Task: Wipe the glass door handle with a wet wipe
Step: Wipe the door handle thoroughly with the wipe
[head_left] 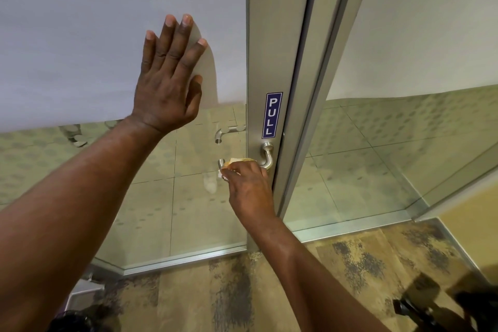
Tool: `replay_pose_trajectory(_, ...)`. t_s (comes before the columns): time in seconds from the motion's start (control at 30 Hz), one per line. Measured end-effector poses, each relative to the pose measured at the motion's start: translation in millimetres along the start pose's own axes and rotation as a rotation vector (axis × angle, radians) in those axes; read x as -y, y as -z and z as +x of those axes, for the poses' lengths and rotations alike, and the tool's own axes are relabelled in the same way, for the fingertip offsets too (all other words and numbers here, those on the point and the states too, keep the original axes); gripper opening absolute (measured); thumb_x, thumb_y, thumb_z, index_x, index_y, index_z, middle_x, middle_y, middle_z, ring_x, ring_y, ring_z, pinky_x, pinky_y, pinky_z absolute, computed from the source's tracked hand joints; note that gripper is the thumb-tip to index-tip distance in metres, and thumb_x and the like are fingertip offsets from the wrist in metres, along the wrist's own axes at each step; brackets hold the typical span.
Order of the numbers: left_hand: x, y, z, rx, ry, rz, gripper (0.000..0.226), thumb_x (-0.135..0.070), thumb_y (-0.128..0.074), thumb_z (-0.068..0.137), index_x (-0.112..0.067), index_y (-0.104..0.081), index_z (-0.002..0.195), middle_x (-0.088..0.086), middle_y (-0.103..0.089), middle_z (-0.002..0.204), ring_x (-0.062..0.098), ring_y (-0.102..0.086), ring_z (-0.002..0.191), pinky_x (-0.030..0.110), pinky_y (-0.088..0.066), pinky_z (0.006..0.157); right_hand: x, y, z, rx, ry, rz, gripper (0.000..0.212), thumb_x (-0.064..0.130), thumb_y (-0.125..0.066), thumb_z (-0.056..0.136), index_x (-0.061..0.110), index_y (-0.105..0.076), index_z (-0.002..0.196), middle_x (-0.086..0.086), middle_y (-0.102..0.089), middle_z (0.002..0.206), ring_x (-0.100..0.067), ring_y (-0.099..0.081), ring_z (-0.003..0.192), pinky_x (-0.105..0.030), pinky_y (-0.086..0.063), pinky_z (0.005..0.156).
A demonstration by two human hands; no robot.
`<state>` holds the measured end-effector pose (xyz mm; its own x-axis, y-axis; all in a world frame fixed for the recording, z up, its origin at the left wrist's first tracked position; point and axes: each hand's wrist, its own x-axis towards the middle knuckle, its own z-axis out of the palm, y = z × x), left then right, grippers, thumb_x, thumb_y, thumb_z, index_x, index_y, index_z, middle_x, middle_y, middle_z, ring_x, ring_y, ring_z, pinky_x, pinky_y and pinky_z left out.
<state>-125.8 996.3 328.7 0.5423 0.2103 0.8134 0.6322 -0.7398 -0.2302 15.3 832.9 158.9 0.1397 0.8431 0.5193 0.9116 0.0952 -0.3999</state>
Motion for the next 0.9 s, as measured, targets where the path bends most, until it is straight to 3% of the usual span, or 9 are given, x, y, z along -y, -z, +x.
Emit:
replay_pose_trajectory(0.17,-1.6,0.9,1.0,-0.009,-0.001,-0.009,0.063,-0.020,-0.054,0.102,-0.008,-0.030,0.159,0.030,-0.025,0.163,0.031,-0.004,0.154,0.046,0.004,0.127,-24.6,2.1,-9.7,-0.046,-0.009,0.035,0.040,-0.001,-0.075,0.082,0.019,-0.076,0.117,-0.002,-0.071,0.115,-0.024,-0.061,0.109,-0.040,-0.052,0.091)
replay_pose_trajectory(0.4,-1.5,-0.2,0.7,-0.012,0.009,0.003,0.062,-0.022,-0.052,0.102,-0.009,-0.030,0.159,0.029,-0.025,0.163,0.028,0.000,0.154,0.046,0.004,0.127,-70.7,17.8,-20.1,-0.139,-0.138,0.070,0.031,0.004,-0.067,0.092,0.017,-0.075,0.120,-0.003,-0.068,0.124,-0.019,-0.060,0.112,-0.028,-0.052,0.093)
replay_pose_trajectory(0.53,-1.8,0.3,0.7,-0.013,0.010,0.006,0.063,-0.020,-0.054,0.101,-0.008,-0.031,0.158,0.030,-0.026,0.163,0.028,-0.002,0.154,0.044,0.006,0.127,-85.5,23.2,-13.1,-0.144,-0.369,0.355,0.031,0.005,-0.063,0.097,0.018,-0.073,0.124,0.003,-0.068,0.120,-0.008,-0.064,0.106,-0.019,-0.052,0.096)
replay_pose_trajectory(0.63,-1.9,-0.1,0.9,-0.014,0.016,0.011,0.063,-0.021,-0.054,0.101,-0.008,-0.031,0.159,0.030,-0.026,0.163,0.024,0.004,0.155,0.044,0.006,0.127,-85.9,24.9,-3.1,-0.133,-0.586,0.600,0.034,0.003,-0.069,0.093,0.019,-0.074,0.123,0.006,-0.072,0.114,-0.005,-0.067,0.106,-0.024,-0.054,0.097)
replay_pose_trajectory(0.77,-2.3,-0.9,0.2,-0.017,0.017,0.018,0.064,-0.021,-0.055,0.101,-0.009,-0.030,0.159,0.030,-0.026,0.163,0.022,0.006,0.155,0.044,0.006,0.127,-82.9,18.4,-0.1,-0.172,-0.820,0.900,0.031,0.002,-0.067,0.094,0.014,-0.074,0.122,0.004,-0.078,0.109,-0.008,-0.073,0.103,-0.033,-0.059,0.094)
replay_pose_trajectory(0.9,-3.2,-1.3,0.7,-0.028,0.015,0.033,0.064,-0.021,-0.057,0.101,-0.008,-0.031,0.158,0.031,-0.028,0.162,0.033,-0.006,0.155,0.043,0.007,0.127,-79.8,16.8,10.0,-0.208,-0.929,1.047,0.030,0.000,-0.065,0.095,0.008,-0.072,0.123,-0.004,-0.078,0.106,-0.020,-0.075,0.101,-0.036,-0.061,0.088)
